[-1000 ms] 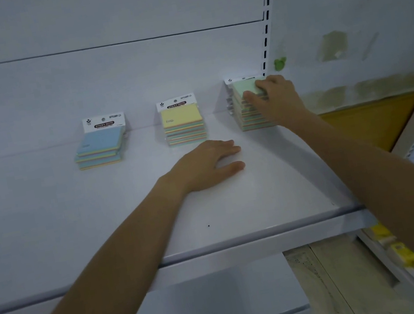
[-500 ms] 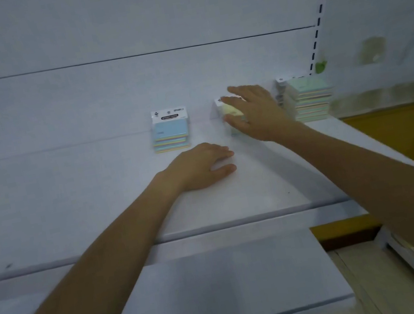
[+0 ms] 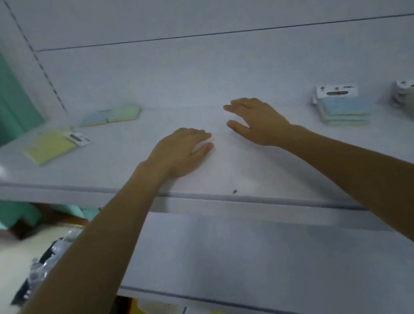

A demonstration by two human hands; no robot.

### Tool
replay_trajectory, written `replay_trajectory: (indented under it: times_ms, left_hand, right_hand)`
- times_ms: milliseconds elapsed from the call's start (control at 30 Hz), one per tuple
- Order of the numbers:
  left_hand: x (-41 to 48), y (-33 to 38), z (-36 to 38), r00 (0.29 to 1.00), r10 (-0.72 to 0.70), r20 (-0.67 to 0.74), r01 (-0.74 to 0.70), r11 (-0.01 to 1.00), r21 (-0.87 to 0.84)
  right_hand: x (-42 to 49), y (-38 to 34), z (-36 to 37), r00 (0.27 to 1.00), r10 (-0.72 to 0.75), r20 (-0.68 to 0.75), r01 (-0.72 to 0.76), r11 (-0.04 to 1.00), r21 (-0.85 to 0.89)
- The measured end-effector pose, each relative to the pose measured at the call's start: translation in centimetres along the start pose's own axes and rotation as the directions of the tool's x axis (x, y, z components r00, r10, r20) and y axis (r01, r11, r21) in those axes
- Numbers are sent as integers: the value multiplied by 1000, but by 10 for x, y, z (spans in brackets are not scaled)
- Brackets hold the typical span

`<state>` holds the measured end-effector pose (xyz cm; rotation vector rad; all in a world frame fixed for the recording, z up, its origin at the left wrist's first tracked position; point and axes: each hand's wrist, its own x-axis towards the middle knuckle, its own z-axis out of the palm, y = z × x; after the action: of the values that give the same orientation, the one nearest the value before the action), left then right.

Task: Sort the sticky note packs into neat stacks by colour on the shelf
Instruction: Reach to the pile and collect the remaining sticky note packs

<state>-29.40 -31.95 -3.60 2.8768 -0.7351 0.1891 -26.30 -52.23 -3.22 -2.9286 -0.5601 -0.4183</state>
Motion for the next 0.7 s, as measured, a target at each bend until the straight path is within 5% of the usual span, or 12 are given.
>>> replay_trajectory:
  times_ms: [333,500,700]
  left_hand:
    - [-10,-180,-37,967,-234,-100,243,966,86]
    - [-3,-265,-44,939,-332,-83,340,935,105]
    - [31,-318,-43,925,-379,0,378,922,88]
  right_hand:
    - [153,-109,61,985,-172,8,170,977,126]
    - [220,-140,87,986,-155,64,140,970,197]
    - [254,-154,115,983,40,181,-78,975,208]
